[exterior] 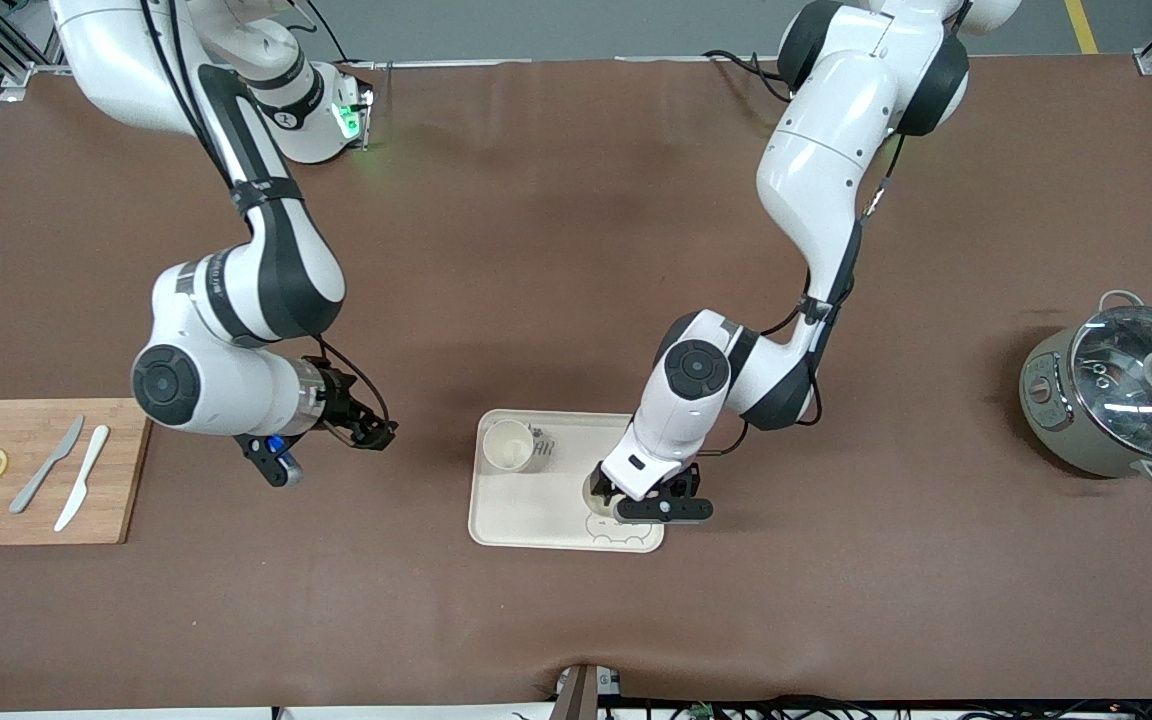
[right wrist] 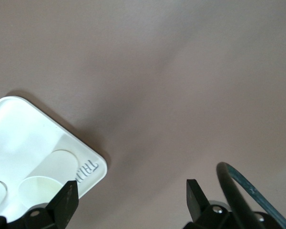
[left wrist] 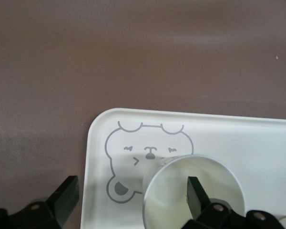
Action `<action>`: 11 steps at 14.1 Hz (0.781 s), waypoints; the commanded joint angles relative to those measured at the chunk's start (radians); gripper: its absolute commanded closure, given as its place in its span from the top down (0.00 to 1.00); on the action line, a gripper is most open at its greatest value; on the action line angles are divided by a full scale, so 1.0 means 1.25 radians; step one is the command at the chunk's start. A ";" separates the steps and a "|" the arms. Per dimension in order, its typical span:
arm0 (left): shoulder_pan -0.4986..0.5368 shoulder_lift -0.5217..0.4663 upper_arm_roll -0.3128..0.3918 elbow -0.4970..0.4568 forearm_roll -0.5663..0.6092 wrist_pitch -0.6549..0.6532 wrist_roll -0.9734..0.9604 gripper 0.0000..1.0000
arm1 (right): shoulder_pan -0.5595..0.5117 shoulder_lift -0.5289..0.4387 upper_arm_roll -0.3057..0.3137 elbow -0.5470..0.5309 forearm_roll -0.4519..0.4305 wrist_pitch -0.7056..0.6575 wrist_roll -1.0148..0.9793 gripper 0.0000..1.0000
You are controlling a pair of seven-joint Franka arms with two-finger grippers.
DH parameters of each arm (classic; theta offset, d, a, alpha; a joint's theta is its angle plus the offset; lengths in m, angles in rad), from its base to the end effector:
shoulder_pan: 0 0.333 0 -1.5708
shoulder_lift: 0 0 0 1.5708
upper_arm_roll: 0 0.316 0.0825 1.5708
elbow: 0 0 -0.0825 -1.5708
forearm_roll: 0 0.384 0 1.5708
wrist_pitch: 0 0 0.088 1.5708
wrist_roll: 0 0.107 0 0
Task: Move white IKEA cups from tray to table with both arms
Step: 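Reach the right gripper to the other white cup on the tray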
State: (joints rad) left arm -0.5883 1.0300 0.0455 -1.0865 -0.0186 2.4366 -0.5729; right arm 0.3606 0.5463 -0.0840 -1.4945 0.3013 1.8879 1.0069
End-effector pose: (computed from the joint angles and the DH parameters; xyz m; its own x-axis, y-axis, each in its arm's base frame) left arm 0.6794 -0.4255 0.2227 0.9601 0.0350 0.2775 -0.0078 -0.9884 0.1515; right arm 0.6517 0.2171 0.3437 0.6423 -0.7161 -0.2734 -0.7414 -0.6709 0.0153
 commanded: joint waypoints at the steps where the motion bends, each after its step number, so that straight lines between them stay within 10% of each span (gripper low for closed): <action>1: -0.003 -0.002 0.007 0.005 -0.007 -0.004 -0.010 1.00 | 0.038 0.027 -0.006 0.024 0.015 0.026 0.058 1.00; 5: -0.004 -0.002 0.007 0.005 -0.008 -0.004 -0.024 1.00 | 0.070 0.050 -0.006 0.024 0.015 0.083 0.118 1.00; 11: -0.009 -0.002 0.008 0.005 -0.007 -0.004 -0.026 0.67 | 0.089 0.068 -0.006 0.024 0.017 0.105 0.152 1.00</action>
State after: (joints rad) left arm -0.5912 1.0300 0.0456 -1.0862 -0.0186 2.4366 -0.5909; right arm 0.4578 0.6053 -0.0832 -1.4914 0.3026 2.0107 1.1621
